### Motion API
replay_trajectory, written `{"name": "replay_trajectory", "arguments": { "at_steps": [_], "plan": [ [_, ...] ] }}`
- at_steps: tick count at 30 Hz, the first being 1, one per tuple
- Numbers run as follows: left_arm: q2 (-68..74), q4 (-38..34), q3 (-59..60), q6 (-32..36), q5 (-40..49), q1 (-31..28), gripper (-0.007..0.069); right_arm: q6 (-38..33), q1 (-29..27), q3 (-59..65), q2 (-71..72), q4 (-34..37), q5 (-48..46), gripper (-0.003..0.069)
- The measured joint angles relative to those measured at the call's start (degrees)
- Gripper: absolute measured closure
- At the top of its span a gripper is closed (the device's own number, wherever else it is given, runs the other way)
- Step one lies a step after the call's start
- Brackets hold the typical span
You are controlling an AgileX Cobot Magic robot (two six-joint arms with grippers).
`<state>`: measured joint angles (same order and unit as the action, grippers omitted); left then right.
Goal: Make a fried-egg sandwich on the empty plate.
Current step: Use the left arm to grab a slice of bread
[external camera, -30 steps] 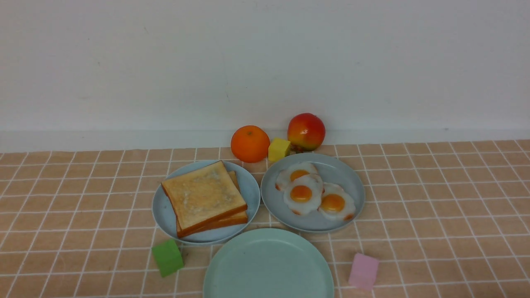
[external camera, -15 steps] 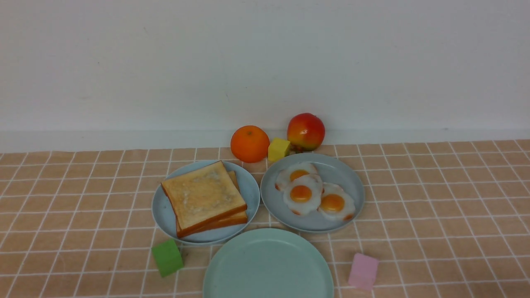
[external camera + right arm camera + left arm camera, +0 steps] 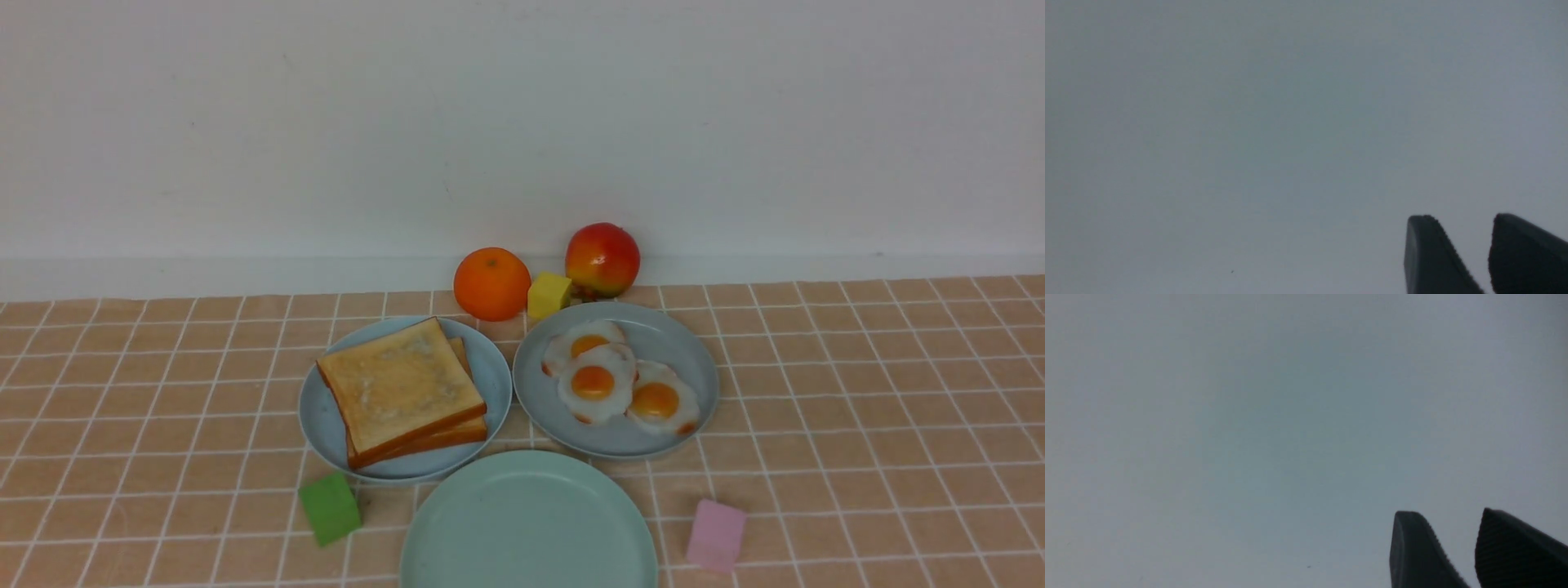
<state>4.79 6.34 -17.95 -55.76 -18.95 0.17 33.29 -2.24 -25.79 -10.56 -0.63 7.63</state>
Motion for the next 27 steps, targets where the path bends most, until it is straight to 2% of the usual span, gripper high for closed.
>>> {"name": "replay_trajectory", "arguments": {
  "at_steps": [4,6,7,9,12,13,14,19,24,25,26,27],
  "plan": [
    [10.48,10.15,-16.82,-10.54,14.60,0.00,0.0386,3.28,0.00,-18.28,-13.11,-6.23,-15.36,0.0419],
    [13.79,12.22,-20.93,-12.59,20.55,0.00,0.0386,3.28,0.00,-21.06,-15.61,-7.12,-18.58,0.0419],
    [17.66,13.85,-25.25,-14.56,29.04,0.00,0.0386,2.43,0.00,-26.06,-21.28,-8.85,-25.74,0.0419],
    [23.30,14.58,-28.39,-14.78,38.35,0.00,0.0386,0.59,0.00,-29.17,-26.90,-9.45,-32.03,0.0419],
    [31.91,14.89,-29.75,-10.77,50.29,0.00,0.0386,-1.25,0.00,-30.28,-35.33,-9.19,-37.88,0.0419],
    [33.02,14.89,-29.75,-9.89,50.89,0.00,0.0386,-1.39,0.00,-30.28,-36.32,-9.13,-38.28,0.0419],
    [37.45,15.12,-29.75,-6.18,55.38,0.00,0.0386,-1.69,0.22,-29.81,-39.78,-8.72,-39.22,0.0419],
    [49.88,13.90,-29.52,-0.68,60.71,0.06,0.0386,-1.86,5.05,-27.44,-45.58,-8.72,-38.05,0.0419],
    [59.85,4.50,-29.52,4.47,60.52,1.40,0.0386,-3.21,12.34,-25.35,-49.93,-6.94,-39.08,0.0419],
    [63.26,0.49,-29.57,8.85,60.09,2.24,0.0386,-3.89,14.98,-24.99,-51.83,-5.00,-41.15,0.0419],
    [66.45,-5.23,-29.57,16.21,58.89,3.25,0.0386,-4.70,17.35,-24.79,-53.64,-2.37,-43.02,0.0419],
    [66.88,-6.00,-29.57,17.20,58.89,3.25,0.0386,-4.75,17.66,-24.80,-53.89,-2.02,-43.28,0.0419]
  ]
}}
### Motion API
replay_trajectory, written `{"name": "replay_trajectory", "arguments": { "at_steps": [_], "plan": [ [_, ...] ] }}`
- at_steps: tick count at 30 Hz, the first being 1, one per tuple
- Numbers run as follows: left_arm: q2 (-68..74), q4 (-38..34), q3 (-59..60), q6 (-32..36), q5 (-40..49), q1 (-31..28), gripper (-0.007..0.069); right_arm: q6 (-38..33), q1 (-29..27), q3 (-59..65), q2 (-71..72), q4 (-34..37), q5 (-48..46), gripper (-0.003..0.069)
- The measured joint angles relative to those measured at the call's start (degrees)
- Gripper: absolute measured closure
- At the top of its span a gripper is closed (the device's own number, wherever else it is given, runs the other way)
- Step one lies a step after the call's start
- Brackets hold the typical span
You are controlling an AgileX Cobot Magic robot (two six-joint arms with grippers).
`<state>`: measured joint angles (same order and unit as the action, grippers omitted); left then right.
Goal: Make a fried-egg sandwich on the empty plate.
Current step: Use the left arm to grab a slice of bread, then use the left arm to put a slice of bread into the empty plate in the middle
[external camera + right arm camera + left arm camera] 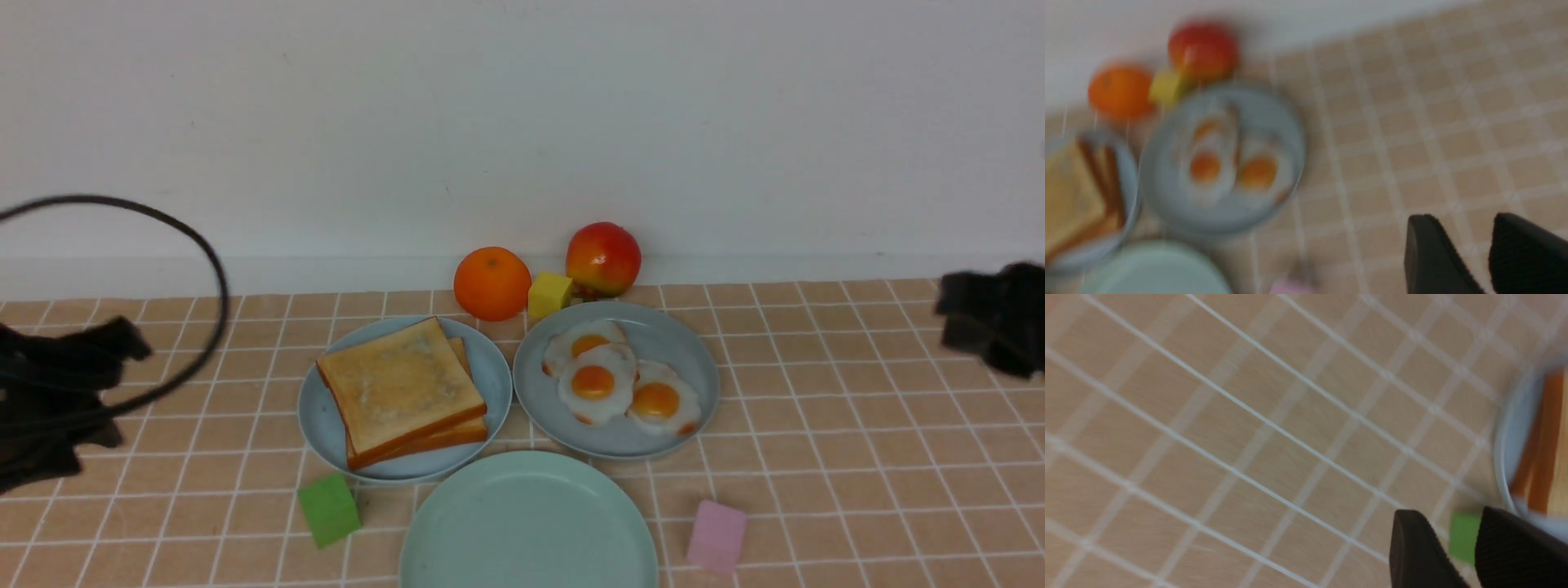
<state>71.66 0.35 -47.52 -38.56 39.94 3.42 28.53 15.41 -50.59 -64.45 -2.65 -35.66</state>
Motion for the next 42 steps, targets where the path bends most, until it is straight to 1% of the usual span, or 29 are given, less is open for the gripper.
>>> {"name": "replay_trajectory", "arguments": {
  "at_steps": [2,3,5,6,8,9,10,11,12,15,20,24,27,30,31,33,34,35,36,38,42],
  "plan": [
    [3.75,-6.35,-0.28,7.84,-2.00,1.01,0.0386,-0.79,2.23,0.00,-1.73,3.02,-1.61,0.0419],
    [6.91,-13.87,-0.87,16.02,-4.52,1.51,0.0386,-3.11,4.39,0.00,-3.12,6.83,-2.74,0.0419],
    [10.88,-21.27,-1.85,23.05,-7.67,1.71,0.0386,-7.25,6.36,0.00,-4.10,10.66,-3.31,0.0419],
    [10.88,-22.06,-2.00,23.77,-7.67,1.71,0.0386,-7.80,6.56,0.00,-4.18,11.08,-3.42,0.0419],
    [16.65,-30.75,-4.53,32.55,-10.06,1.78,0.0374,-15.54,8.62,0.00,-4.98,16.32,-4.20,0.0419],
    [17.91,-32.85,-5.53,34.25,-10.36,1.78,0.0365,-17.23,8.85,0.00,-5.08,17.47,-4.52,0.0419],
    [20.70,-35.50,-7.15,38.13,-10.49,1.78,0.0349,-20.63,9.13,0.00,-5.20,20.00,-5.21,0.0419],
    [21.11,-35.89,-7.43,38.13,-10.49,1.78,0.0346,-21.03,9.19,0.00,-5.20,20.36,-5.28,0.0419],
    [23.77,-38.07,-9.41,42.26,-10.49,1.78,0.0323,-23.37,9.19,0.00,-5.24,22.43,-5.91,0.0419],
    [28.99,-40.70,-13.72,47.60,-10.49,1.78,0.0271,-25.90,9.19,0.00,-5.24,24.78,-6.56,0.0419],
    [36.49,-43.36,-17.88,49.60,-10.68,1.78,0.0251,-26.48,9.19,0.00,-5.24,25.28,-8.13,0.0419],
    [39.29,-44.79,-18.96,49.67,-10.72,1.78,0.0262,-26.49,9.19,0.00,-5.27,25.39,-9.20,0.0419],
    [39.77,-45.55,-19.34,49.67,-10.72,1.78,0.0310,-26.49,9.19,0.00,-5.27,25.24,-10.09,0.0419],
    [39.77,-45.64,-19.34,49.67,-10.72,1.78,0.0383,-26.54,9.19,0.00,-5.27,24.55,-11.03,0.0419],
    [39.77,-45.64,-19.34,49.67,-10.72,1.78,0.0389,-26.54,9.19,0.00,-5.27,24.44,-11.15,0.0419],
    [39.71,-45.64,-19.34,49.67,-10.54,1.78,0.0447,-26.54,9.19,0.00,-5.27,24.14,-11.54,0.0419],
    [39.36,-45.64,-19.34,49.67,-10.26,1.78,0.0496,-26.54,9.19,0.00,-5.27,24.05,-11.80,0.0419],
    [39.18,-45.55,-19.34,49.67,-10.19,1.78,0.0501,-26.54,9.19,0.00,-5.27,24.06,-11.86,0.0419],
    [38.40,-45.25,-19.34,49.67,-9.81,1.78,0.0529,-26.54,9.19,0.00,-5.27,23.99,-11.91,0.0419],
    [36.12,-44.85,-19.34,49.67,-8.95,1.78,0.0552,-26.59,9.19,0.00,-5.27,23.73,-12.04,0.0419],
    [30.59,-44.39,-19.34,49.67,-6.21,1.88,0.0552,-26.65,9.19,0.00,-5.27,23.01,-12.09,0.0419]
  ]
}}
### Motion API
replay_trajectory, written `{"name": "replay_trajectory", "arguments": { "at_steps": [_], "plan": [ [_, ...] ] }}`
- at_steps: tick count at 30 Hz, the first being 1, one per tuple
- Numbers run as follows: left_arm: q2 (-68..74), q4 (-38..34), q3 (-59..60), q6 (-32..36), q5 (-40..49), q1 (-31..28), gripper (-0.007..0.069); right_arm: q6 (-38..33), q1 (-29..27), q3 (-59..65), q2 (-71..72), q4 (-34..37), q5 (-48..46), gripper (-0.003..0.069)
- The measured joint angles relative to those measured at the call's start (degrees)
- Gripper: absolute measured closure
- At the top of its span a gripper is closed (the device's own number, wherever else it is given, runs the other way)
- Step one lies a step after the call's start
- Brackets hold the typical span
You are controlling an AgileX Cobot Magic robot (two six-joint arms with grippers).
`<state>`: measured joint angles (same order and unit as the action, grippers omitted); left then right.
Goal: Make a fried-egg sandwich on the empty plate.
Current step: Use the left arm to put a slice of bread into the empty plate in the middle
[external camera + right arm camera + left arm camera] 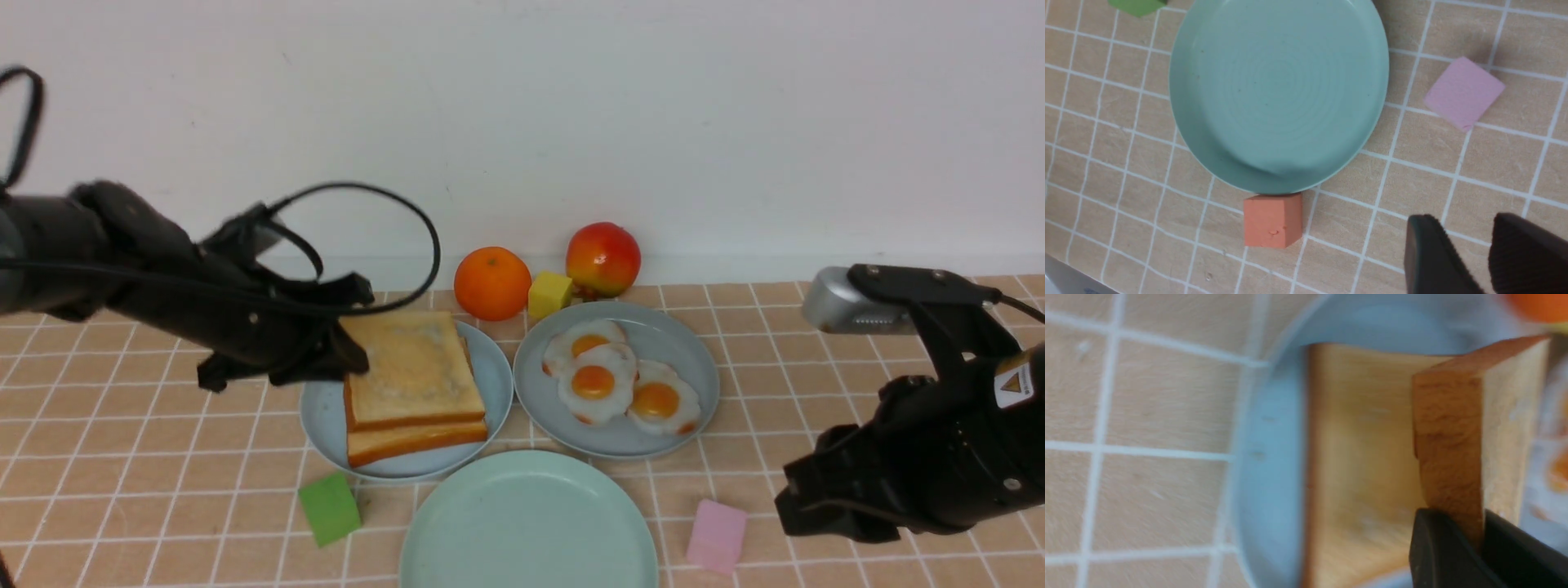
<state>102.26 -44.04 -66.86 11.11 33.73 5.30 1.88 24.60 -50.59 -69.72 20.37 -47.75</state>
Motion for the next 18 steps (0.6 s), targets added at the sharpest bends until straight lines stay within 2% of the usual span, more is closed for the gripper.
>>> {"name": "replay_trajectory", "arguments": {
  "at_steps": [6,9,13,15,18],
  "plan": [
    [-7.03,0.27,1.12,3.55,6.28,3.48,0.0552,-0.05,0.00,0.00,0.00,-0.18,0.00,0.0419],
    [-9.11,-0.10,5.55,5.63,7.95,10.03,0.0552,-0.05,0.00,0.00,0.00,-0.25,0.00,0.0419],
    [-8.59,-1.14,10.77,5.90,4.78,15.98,0.0554,-0.05,0.00,0.00,0.00,-0.25,0.00,0.0419],
    [-7.16,-2.28,14.61,5.87,-1.37,20.03,0.0556,-0.05,0.00,0.00,0.00,-0.25,-0.04,0.0419],
    [-5.51,-3.17,16.59,3.78,-6.48,21.28,0.0555,-0.05,0.00,0.00,0.00,-0.25,-0.04,0.0419]
  ]
}}
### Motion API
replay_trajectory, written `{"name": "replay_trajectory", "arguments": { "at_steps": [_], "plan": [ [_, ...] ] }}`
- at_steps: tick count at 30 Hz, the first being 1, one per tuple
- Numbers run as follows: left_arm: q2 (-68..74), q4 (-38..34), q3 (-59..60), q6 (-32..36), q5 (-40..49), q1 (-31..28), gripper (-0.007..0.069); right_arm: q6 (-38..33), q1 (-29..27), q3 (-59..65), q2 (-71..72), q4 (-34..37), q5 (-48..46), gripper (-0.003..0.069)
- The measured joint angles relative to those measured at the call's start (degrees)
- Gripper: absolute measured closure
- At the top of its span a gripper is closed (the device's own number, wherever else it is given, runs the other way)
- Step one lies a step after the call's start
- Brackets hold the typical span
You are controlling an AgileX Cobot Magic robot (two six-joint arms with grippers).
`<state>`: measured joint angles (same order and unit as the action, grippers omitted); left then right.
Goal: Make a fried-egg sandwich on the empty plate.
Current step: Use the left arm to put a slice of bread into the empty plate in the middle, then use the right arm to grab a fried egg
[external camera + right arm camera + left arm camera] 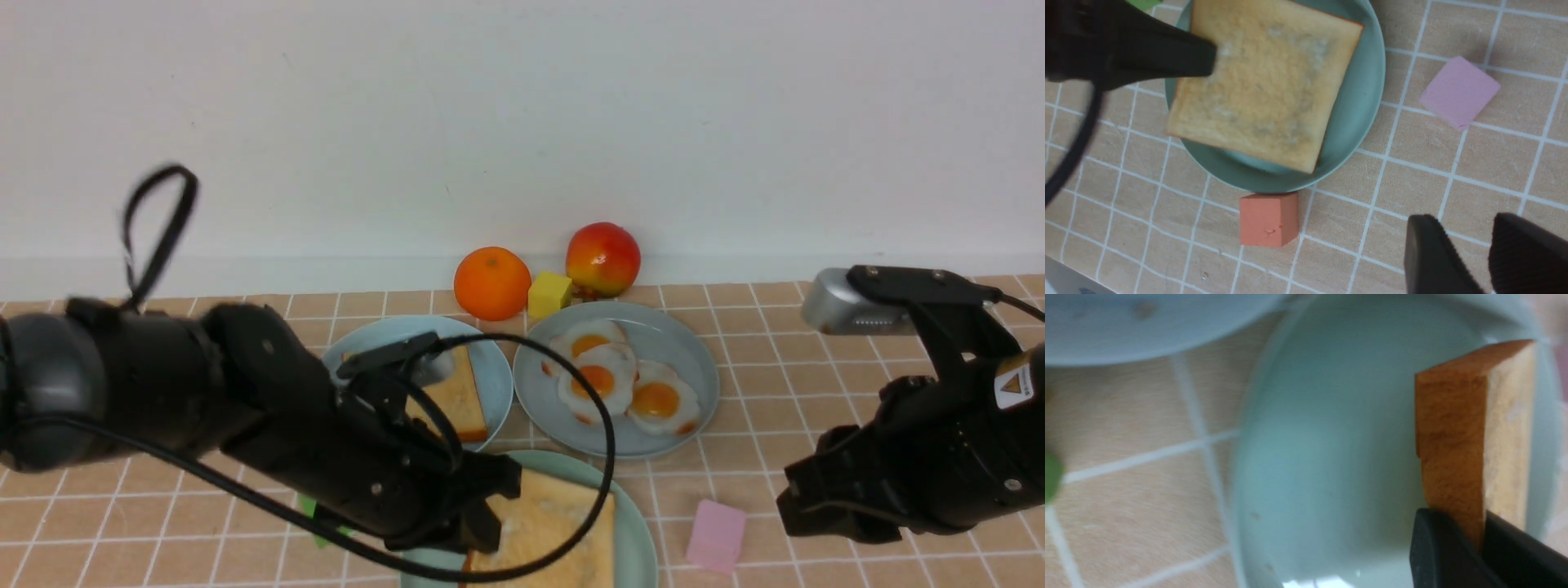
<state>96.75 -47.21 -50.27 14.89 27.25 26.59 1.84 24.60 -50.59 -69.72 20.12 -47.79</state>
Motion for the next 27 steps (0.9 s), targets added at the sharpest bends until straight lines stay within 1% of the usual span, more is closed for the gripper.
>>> {"name": "replay_trajectory", "arguments": {
  "at_steps": [4,7,11,12,15,16,17,18,21,22,23,24,25,26,27],
  "plan": [
    [0.77,-0.50,0.11,-2.90,-3.11,0.05,0.0555,0.00,0.00,0.00,0.00,0.00,0.00,0.0419],
    [0.77,-0.72,0.11,-3.50,-3.58,0.05,0.0531,0.00,0.00,0.00,0.00,0.00,0.00,0.0419],
    [0.77,-0.60,0.11,-3.76,-2.47,0.05,0.0420,0.52,0.00,0.00,0.00,-0.06,0.11,0.0408],
    [0.61,-0.02,0.11,-3.83,-1.57,0.05,0.0355,0.73,0.00,-0.13,0.00,-0.82,0.36,0.0393],
    [-0.10,2.54,0.11,-3.91,-0.41,0.05,0.0244,1.09,0.00,-2.08,-0.49,-3.29,0.48,0.0352],
    [-0.60,4.37,-0.04,-4.13,0.15,0.05,0.0205,1.28,0.00,-3.07,-0.82,-4.14,0.48,0.0338],
    [-0.60,4.75,-0.09,-4.26,0.30,0.05,0.0197,1.27,0.00,-3.33,-1.05,-4.29,0.53,0.0331],
    [-1.67,8.64,-0.97,-5.42,1.88,0.05,0.0146,1.35,0.00,-5.92,-2.41,-4.97,0.74,0.0307],
    [-3.95,17.99,-4.59,-9.93,5.70,0.05,0.0090,1.48,0.00,-9.98,-6.23,-4.12,1.97,0.0285],
    [-4.87,21.43,-6.18,-12.15,7.33,0.05,0.0083,1.48,0.00,-11.36,-8.02,-3.29,2.09,0.0281],
    [-5.44,22.78,-6.85,-13.47,8.40,0.05,0.0081,1.48,0.00,-12.19,-9.21,-2.71,2.25,0.0280],
    [-6.58,27.32,-9.19,-15.88,10.93,0.05,0.0082,1.52,0.00,-13.92,-11.80,-2.07,2.25,0.0279],
    [-7.63,30.13,-10.74,-17.38,12.72,0.05,0.0087,1.83,-0.20,-15.50,-14.13,-1.62,2.18,0.0279],
    [-7.85,30.61,-11.02,-17.60,12.72,0.05,0.0088,1.92,-0.25,-15.82,-14.61,-1.50,2.12,0.0279],
    [-10.28,33.50,-12.79,-18.67,15.39,0.05,0.0115,2.71,-1.17,-19.07,-19.05,-0.24,1.60,0.0279]
  ]
}}
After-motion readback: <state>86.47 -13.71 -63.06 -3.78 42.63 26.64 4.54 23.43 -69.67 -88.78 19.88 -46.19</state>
